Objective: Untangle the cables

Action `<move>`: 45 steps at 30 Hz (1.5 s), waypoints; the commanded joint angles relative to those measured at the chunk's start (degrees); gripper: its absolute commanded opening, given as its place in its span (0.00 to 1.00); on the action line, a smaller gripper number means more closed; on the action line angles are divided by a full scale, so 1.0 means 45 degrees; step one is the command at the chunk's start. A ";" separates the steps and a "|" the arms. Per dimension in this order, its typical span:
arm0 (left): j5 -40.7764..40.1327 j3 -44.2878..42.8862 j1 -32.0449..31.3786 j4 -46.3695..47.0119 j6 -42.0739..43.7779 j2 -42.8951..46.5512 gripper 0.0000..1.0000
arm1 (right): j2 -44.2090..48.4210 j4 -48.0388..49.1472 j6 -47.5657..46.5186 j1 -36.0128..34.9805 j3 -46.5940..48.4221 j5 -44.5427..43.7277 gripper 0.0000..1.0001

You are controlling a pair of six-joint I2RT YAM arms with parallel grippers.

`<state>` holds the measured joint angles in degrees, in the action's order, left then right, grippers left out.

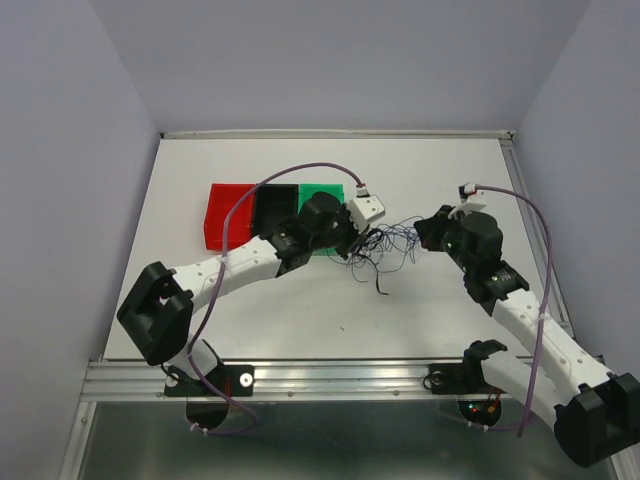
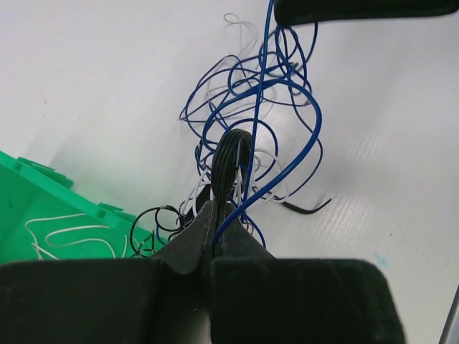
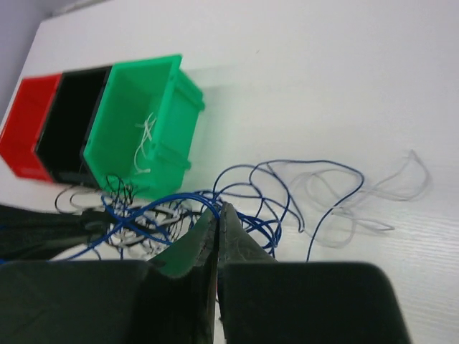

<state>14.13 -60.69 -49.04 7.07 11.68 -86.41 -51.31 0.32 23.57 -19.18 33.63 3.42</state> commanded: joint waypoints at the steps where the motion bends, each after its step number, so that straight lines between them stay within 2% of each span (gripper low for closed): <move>1: 0.0160 -0.0538 -0.0021 0.0577 -0.0077 0.0356 0.00 | 0.0464 0.0144 0.1420 -0.0015 0.1276 -0.5569 0.01; 3: 0.0064 -0.0557 -0.0021 0.0577 -0.0057 0.0142 0.00 | 0.0757 0.0144 0.1597 -0.0015 0.1607 -0.7583 0.00; 10: -0.0757 -0.0538 -0.0021 0.0733 0.0119 -0.0191 0.00 | 0.1149 0.0086 0.1383 0.0141 0.1922 -1.2333 0.01; 13: -0.0990 -0.0577 -0.0021 0.0733 0.0080 -0.0386 0.00 | 0.0760 0.0086 0.1655 0.0628 0.1941 -1.3742 0.01; 16: -0.1846 -0.0693 -0.0021 0.0714 0.0002 -0.0601 0.00 | 0.0407 0.0008 0.1889 0.1894 0.1903 -1.3829 0.01; 17: -0.2083 -0.0733 -0.0002 0.0733 -0.0153 -0.0641 0.00 | 0.0425 -0.0031 0.2084 0.2846 0.1767 -1.3401 0.01; 19: -0.2320 -0.0675 0.0076 0.0830 -0.0232 -0.0622 0.00 | 0.0561 -0.0031 0.2398 0.3517 0.1532 -1.1903 0.01; 24: -0.2418 -0.0577 0.0096 0.1105 -0.0350 -0.0446 0.00 | 0.0465 -0.0360 0.2207 0.3754 0.1238 -1.0919 0.02; 25: -0.2340 -0.0557 0.0096 0.1085 -0.0331 -0.0388 0.00 | 0.0484 -0.0479 0.1952 0.3735 0.1258 -0.9776 0.40; 26: -0.2281 -0.0538 0.0096 0.1046 -0.0311 -0.0329 0.00 | 0.0581 -0.0597 0.1234 0.3735 0.1238 -0.8797 0.71; 27: -0.2203 -0.0518 0.0096 0.1046 -0.0311 -0.0251 0.00 | 0.0659 -0.0656 0.1033 0.3735 0.1180 -0.7821 0.87; 28: -0.2145 -0.0518 0.0096 0.1027 -0.0311 -0.0212 0.00 | 0.0834 -0.0830 0.0876 0.3735 0.1102 -0.6167 0.94; 30: -0.1969 -0.0518 0.0096 0.1007 -0.0311 -0.0114 0.00 | 0.1360 -0.0988 0.0584 0.3754 0.0791 -0.4654 0.96; 33: -0.1832 -0.0518 0.0096 0.0968 -0.0311 0.0022 0.00 | 0.3194 -0.0969 0.0193 0.3754 0.0107 -0.1725 0.96; 34: -0.1754 -0.0518 0.0096 0.0948 -0.0311 0.0062 0.00 | 0.4011 -0.0911 0.0153 0.3735 -0.0146 0.0100 0.96; 36: -0.1657 -0.0615 0.0096 0.0812 -0.0350 0.0101 0.00 | 0.4603 -0.0793 -0.0081 0.3754 -0.0304 0.2081 0.94; 37: -0.1540 -0.0654 0.0096 0.0754 -0.0369 0.0120 0.00 | 0.4857 -0.0735 -0.0159 0.3735 -0.0343 0.4122 0.90; 38: -0.1500 -0.0732 0.0096 0.0637 -0.0389 0.0121 0.00 | 0.4878 -0.0657 -0.0199 0.3735 -0.0479 0.5012 0.88; 40: -0.1344 -0.0869 0.0096 0.0461 -0.0447 0.0121 0.00 | 0.4859 -0.0540 -0.0278 0.3735 -0.0674 0.6343 0.85; 45: -0.1323 -0.0987 0.0096 0.0382 -0.0526 0.0315 0.00 | 0.4021 0.0397 -0.0121 0.3715 -0.0949 0.7344 0.84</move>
<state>7.25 -61.67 -48.99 7.64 9.96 -89.08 -30.46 -2.00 23.90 -2.61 31.00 25.63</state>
